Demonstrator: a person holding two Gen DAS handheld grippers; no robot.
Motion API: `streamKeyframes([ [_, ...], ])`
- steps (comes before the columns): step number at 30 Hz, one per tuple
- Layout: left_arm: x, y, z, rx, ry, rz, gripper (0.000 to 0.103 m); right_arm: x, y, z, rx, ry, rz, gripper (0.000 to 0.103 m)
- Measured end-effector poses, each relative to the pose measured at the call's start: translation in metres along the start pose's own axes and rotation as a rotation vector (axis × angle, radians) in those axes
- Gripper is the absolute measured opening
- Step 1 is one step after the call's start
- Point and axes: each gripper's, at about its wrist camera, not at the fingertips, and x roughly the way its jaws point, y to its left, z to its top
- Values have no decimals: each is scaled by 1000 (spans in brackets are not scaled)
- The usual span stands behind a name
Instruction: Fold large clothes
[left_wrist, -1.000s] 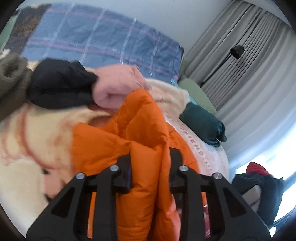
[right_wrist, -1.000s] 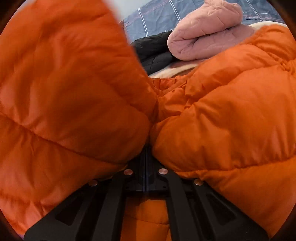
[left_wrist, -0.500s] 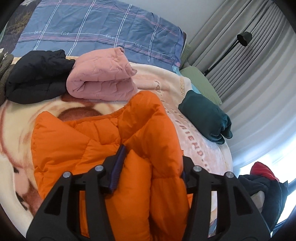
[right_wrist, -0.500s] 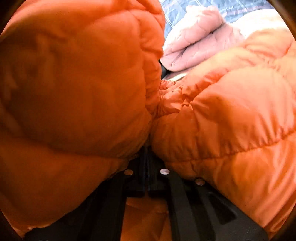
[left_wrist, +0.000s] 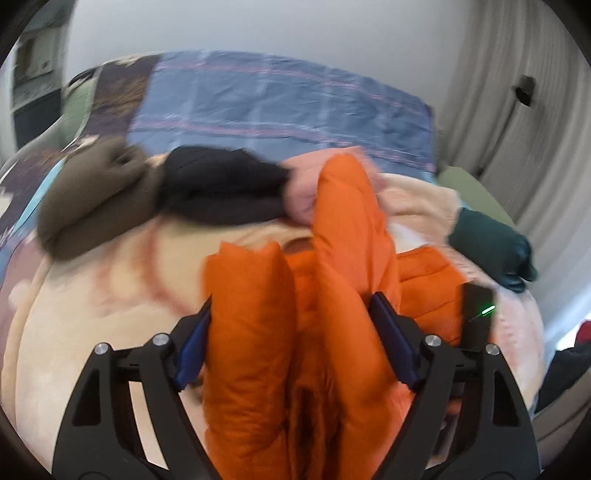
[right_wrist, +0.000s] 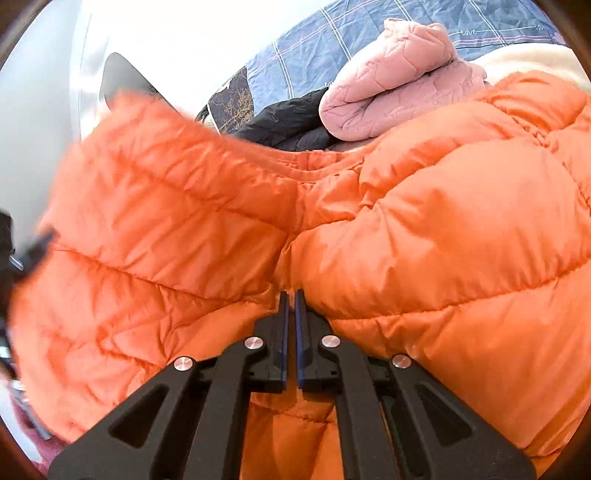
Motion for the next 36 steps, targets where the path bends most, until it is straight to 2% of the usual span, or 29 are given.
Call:
streamKeyframes([
  [3,-3,67,-19,-160,40,-1,83,0,-1,-2,-7,3,-10,3],
  [5,-1,112,-40,-294,80,-33,83,-2,-1,-1,-10,3,-12,3],
  [7,2,141,-61,-368,116,-77,83,-12,-9,7,-12,3,-12,3],
  [9,7,165,-87,-436,151,-183,86,-14,-7,6,-16,3,-14,3],
  [11,18,178,-105,-488,186,-319,88,-8,-5,10,-21,3,-18,3],
  [15,36,184,-111,-529,177,-467,91,-7,-3,9,-32,-1,-32,3],
  [17,42,180,-103,-517,163,-562,91,-4,-3,11,-35,-2,-36,3],
  [19,49,170,-96,-493,178,-626,92,-2,-3,11,-40,-2,-44,3],
  [20,54,160,-92,-459,198,-623,92,0,-3,12,-42,-2,-48,3],
  [21,61,150,-88,-417,224,-586,92,0,-3,12,-47,-3,-54,3],
  [22,64,145,-87,-391,232,-558,85,1,-2,12,-50,-3,-60,3],
  [23,70,137,-84,-356,232,-530,63,2,-1,12,-55,-4,-71,3],
  [26,68,130,-76,-336,229,-548,31,3,-1,12,-60,-4,-94,3],
  [29,36,114,-57,-260,152,-567,23,6,0,13,-69,3,-105,3],
  [32,0,75,-36,-114,88,-555,22,10,0,15,-67,14,-91,2],
  [36,-15,5,-16,40,95,-508,22,11,-5,18,-32,16,-78,1],
])
